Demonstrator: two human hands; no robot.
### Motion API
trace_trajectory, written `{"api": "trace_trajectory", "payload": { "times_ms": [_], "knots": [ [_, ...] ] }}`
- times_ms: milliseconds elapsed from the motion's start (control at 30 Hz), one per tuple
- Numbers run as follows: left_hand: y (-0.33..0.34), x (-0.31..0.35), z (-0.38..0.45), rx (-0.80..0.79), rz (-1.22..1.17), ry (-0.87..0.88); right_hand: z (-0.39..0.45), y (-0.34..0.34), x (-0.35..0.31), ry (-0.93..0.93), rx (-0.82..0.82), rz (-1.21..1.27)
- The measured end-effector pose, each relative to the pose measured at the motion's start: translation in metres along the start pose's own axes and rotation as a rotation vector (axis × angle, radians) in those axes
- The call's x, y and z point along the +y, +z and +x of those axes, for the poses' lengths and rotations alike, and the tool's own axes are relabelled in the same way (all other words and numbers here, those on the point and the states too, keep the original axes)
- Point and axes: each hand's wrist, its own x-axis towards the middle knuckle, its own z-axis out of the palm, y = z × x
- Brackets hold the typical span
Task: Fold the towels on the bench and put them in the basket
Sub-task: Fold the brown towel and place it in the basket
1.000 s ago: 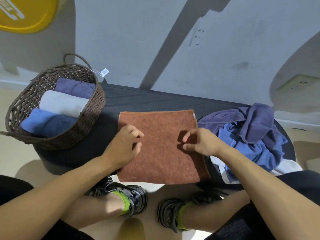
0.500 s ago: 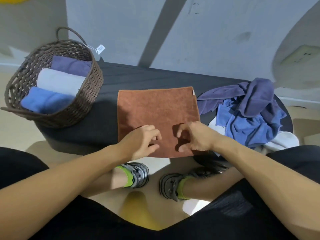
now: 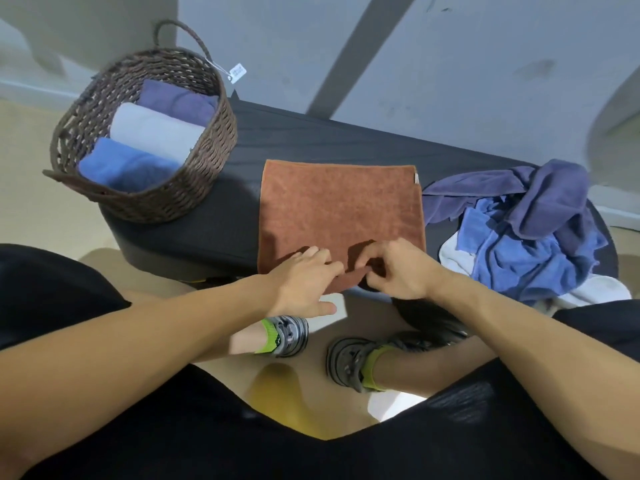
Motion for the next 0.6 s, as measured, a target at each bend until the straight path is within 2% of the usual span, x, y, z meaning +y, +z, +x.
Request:
{"api": "trace_trajectory", "payload": {
  "times_ms": [100,233,400,500,600],
  "knots": [
    [0.003,0.003,0.003,0.087,-0.032,-0.048,0.003,-0.010,0.010,0.188,0.070,0.223],
    [-0.004,-0.001,0.008,0.120,-0.141,-0.121,0.004,-0.009,0.017,0.304,0.061,0.331],
    [-0.014,-0.013,0.010,0.118,-0.473,-0.216,-0.001,-0.013,0.015,0.328,0.021,0.324],
    [-0.013,-0.016,0.010,0.106,-0.631,-0.261,-0.001,-0.010,0.011,0.240,-0.034,0.196],
    [-0.008,-0.015,0.011,0.107,-0.673,-0.284,0.003,-0.007,0.012,0.252,0.042,0.190]
  ]
}}
